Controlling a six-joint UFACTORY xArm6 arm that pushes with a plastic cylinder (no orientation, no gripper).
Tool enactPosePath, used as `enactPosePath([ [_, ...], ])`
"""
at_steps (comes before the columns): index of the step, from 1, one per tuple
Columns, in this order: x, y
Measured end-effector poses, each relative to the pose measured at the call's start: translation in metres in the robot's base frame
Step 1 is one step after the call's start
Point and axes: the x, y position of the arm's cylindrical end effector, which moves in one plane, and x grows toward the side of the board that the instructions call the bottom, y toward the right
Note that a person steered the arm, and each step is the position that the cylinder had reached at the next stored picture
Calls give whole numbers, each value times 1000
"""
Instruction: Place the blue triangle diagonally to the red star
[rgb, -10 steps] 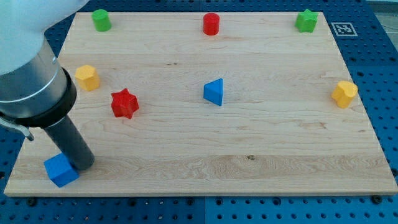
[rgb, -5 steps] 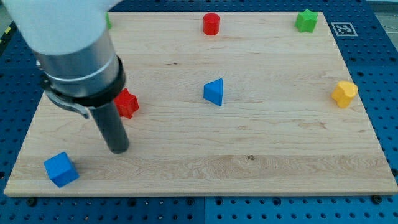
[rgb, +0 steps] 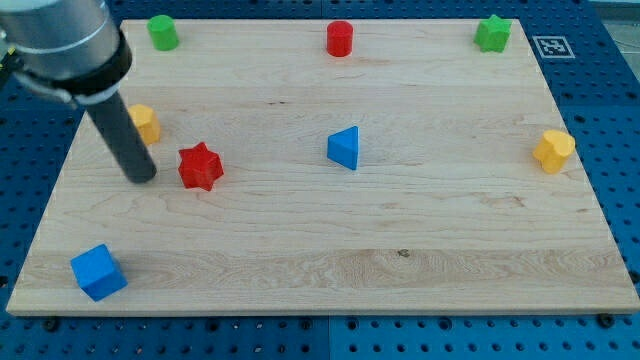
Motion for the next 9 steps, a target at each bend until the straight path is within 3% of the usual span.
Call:
enactPosePath([
  [2,-5,72],
  [5,22,87],
  [9,42,179],
])
